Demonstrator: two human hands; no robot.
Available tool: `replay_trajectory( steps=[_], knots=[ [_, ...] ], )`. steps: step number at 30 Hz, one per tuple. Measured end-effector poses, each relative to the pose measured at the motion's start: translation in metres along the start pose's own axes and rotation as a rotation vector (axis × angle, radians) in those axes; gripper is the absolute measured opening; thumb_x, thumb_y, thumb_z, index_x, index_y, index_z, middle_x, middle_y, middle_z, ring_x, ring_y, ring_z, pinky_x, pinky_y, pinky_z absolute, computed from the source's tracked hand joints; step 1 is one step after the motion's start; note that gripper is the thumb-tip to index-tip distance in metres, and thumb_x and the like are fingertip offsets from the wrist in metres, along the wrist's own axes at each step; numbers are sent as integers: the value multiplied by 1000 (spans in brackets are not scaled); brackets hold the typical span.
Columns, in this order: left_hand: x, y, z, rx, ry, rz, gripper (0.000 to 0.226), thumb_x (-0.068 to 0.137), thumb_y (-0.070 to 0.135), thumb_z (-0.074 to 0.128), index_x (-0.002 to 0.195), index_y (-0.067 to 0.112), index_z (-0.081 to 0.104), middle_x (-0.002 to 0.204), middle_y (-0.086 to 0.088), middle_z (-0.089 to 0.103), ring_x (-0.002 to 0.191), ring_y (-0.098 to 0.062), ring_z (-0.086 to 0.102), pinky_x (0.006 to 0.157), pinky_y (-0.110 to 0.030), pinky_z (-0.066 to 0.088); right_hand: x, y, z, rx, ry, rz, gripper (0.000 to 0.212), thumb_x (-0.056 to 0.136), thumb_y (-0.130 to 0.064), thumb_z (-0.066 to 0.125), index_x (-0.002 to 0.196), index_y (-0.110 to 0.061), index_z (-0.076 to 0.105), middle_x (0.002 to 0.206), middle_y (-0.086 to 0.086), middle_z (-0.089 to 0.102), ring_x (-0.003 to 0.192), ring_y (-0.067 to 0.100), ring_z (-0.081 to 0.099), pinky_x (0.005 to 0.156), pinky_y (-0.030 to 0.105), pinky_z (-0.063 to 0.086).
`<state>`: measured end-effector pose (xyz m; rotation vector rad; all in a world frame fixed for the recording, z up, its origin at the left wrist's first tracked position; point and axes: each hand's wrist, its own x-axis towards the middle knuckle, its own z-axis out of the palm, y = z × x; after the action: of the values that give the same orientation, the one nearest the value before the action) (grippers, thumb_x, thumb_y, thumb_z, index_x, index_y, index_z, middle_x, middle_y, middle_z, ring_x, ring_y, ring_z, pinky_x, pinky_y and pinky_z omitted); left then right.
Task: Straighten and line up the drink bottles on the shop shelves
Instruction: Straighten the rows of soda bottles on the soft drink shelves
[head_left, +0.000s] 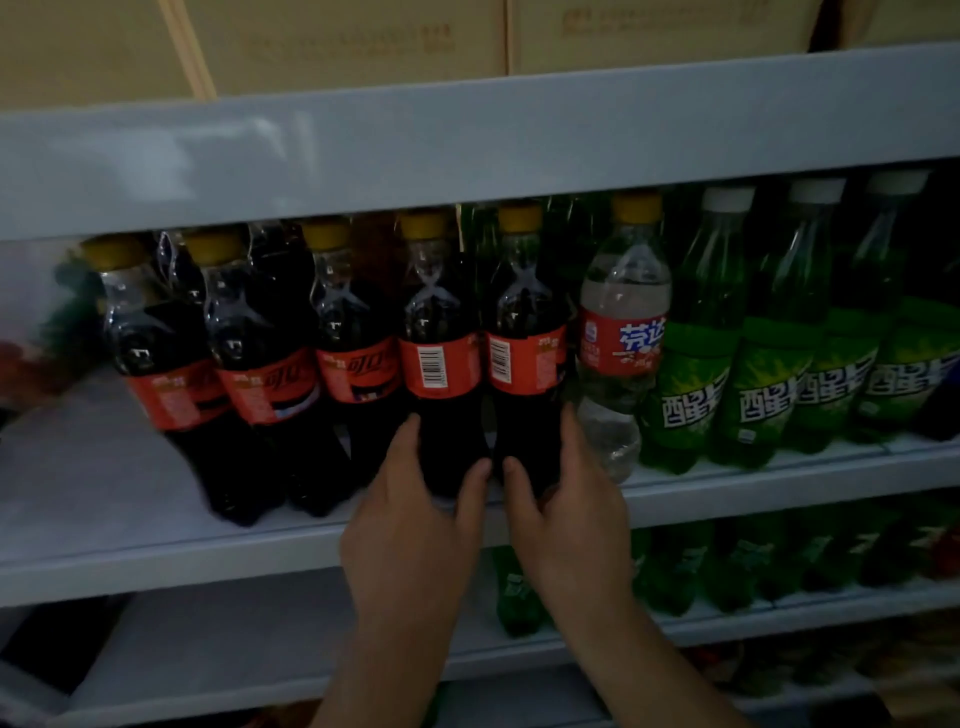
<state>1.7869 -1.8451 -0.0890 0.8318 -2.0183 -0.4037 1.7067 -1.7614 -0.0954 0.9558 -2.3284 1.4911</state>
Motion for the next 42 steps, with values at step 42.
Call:
replay_trajectory(
  steps=[42],
  knots=[
    [8,8,10,-177,20,-111,57,84,30,66,136,22,45,116,4,62,105,-16,55,82,-32,48,-2,11,25,-16,356,-123,59,85,-22,62,137,-3,40,137,17,47,124,18,41,97,8,26]
  ],
)
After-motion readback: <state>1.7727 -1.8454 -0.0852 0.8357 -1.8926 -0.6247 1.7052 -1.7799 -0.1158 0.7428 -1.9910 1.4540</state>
